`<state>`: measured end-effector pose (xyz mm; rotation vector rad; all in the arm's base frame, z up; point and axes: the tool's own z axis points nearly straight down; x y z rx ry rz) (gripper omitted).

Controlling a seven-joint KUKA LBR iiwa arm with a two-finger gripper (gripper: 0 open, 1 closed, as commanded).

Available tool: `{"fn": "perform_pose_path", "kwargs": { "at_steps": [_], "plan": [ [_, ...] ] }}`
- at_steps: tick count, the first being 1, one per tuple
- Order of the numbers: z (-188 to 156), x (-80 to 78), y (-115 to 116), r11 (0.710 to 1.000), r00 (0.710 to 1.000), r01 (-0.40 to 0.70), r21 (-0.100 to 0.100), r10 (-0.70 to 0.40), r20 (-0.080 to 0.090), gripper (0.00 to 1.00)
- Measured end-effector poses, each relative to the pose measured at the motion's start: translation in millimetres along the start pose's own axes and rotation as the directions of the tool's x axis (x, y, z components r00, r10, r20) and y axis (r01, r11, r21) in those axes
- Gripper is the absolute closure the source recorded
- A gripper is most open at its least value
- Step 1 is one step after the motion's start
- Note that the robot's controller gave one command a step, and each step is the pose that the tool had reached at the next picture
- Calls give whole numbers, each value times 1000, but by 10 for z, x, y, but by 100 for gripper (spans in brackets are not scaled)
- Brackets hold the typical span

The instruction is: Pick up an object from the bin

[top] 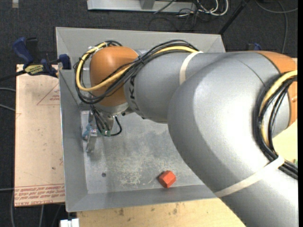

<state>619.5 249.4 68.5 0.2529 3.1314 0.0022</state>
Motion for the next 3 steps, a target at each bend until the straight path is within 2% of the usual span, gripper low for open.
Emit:
{"fn": "perform_pose_path", "kwargs": {
  "at_steps": [1, 3],
  "plan": [
    [-4, -3, 1, 1000, 1000, 0, -1, 0, 1, 100],
    [-923, -38, 16, 1000, 1000, -1, -4, 1, 7, 100]
  ]
}}
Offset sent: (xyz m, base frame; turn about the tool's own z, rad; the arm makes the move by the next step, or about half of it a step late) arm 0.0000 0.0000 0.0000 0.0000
